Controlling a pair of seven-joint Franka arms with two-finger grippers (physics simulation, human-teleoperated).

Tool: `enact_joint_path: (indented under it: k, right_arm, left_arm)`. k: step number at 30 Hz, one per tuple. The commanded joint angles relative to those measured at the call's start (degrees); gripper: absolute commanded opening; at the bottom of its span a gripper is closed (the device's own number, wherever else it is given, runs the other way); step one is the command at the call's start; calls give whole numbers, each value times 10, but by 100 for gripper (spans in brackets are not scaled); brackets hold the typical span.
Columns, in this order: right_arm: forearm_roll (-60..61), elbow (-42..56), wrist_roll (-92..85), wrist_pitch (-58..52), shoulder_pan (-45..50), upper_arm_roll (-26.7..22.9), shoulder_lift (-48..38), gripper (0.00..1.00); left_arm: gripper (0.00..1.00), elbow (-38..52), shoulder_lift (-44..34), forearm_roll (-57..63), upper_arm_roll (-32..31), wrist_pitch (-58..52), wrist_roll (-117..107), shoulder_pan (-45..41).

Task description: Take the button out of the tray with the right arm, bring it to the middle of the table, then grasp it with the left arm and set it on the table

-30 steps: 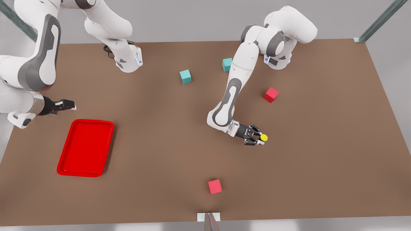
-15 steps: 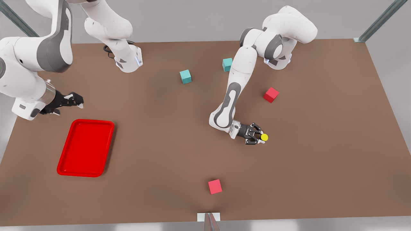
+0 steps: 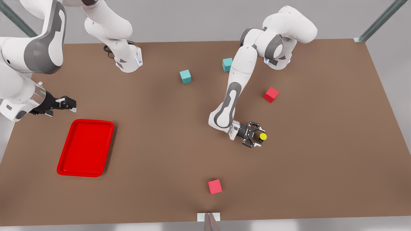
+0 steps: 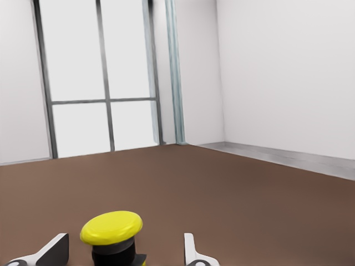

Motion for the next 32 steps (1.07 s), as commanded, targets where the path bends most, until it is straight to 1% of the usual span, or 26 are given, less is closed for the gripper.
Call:
enact_joint_path:
  k: [1, 4, 7, 8, 9, 10, 11, 12, 13, 14, 15, 16, 18, 19, 20, 21, 22, 23, 24, 25, 27, 32]
  right_arm:
    - [1, 2, 42, -1, -2, 0, 2, 100]
    - [2, 3, 42, -1, -2, 0, 2, 100]
    - [2, 4, 43, -1, -3, 0, 1, 100]
    - [2, 4, 43, -1, -3, 0, 1, 100]
    - [2, 4, 43, -1, -2, 0, 2, 100]
    - [1, 3, 46, -1, 2, -1, 1, 100]
    - [1, 3, 45, -1, 1, 0, 1, 100]
    - [1, 3, 45, -1, 1, 0, 1, 100]
    - [2, 3, 45, -1, -2, 0, 1, 100]
    - [8, 3, 45, -1, -5, -1, 1, 100]
    - [8, 3, 45, -1, -6, -1, 1, 100]
    - [9, 3, 45, -1, -6, -2, 1, 100]
    - [9, 3, 55, -1, -5, -2, 1, 100]
    - [8, 3, 65, -1, -2, -2, 1, 100]
    - [7, 3, 67, -1, -2, -2, 1, 100]
    - [8, 2, 70, -1, -1, -2, 1, 100]
    - [7, 2, 87, -1, 3, -2, 1, 100]
    - [7, 2, 86, -1, 3, -2, 1, 100]
    - [7, 2, 86, -1, 2, -2, 1, 100]
    - [7, 2, 86, -1, 2, -2, 1, 100]
    - [7, 1, 86, -1, 1, -2, 1, 100]
    - [7, 3, 86, -1, -2, -2, 1, 100]
  left_arm:
    - [100, 1, -7, 2, 4, 1, 46, 0]
    - [100, 0, -19, 3, 14, -4, 52, -3]
    - [100, 0, -39, 3, 14, -27, 104, -4]
    - [100, -2, -58, 2, 14, -44, 184, -4]
    - [100, -5, -78, 0, 13, -79, 327, -6]
    - [100, -5, -122, -23, 5, -122, 554, -8]
    - [100, -1, -170, -100, 1, -125, 751, -6]
    - [100, 17, -231, -266, 6, -79, 956, 0]
    - [100, 66, -246, -448, 49, -89, 1171, 9]
    - [100, 96, -247, -572, 99, -128, 1301, 15]
    - [100, 101, -249, -668, 176, -151, 1404, 17]
    - [100, 101, -248, -743, 248, -168, 1542, 50]
    - [100, 101, -240, -744, 246, -159, 1658, 152]
    - [100, 103, -243, -740, 238, -142, 1641, 160]
    - [100, 121, -273, -734, 172, -145, 1549, 209]
    - [100, 116, -354, -664, 32, -141, 1402, 280]
    - [100, 97, -421, -635, 7, -140, 1400, 285]
    - [100, 81, -472, -632, 6, -131, 1431, 291]
    - [100, 70, -507, -607, 6, -131, 1489, 291]
    - [100, 40, -545, -595, 6, -131, 1517, 291]
    - [100, 15, -589, -580, -3, -131, 1523, 292]
    - [100, 17, -582, -584, -4, -145, 1531, 287]
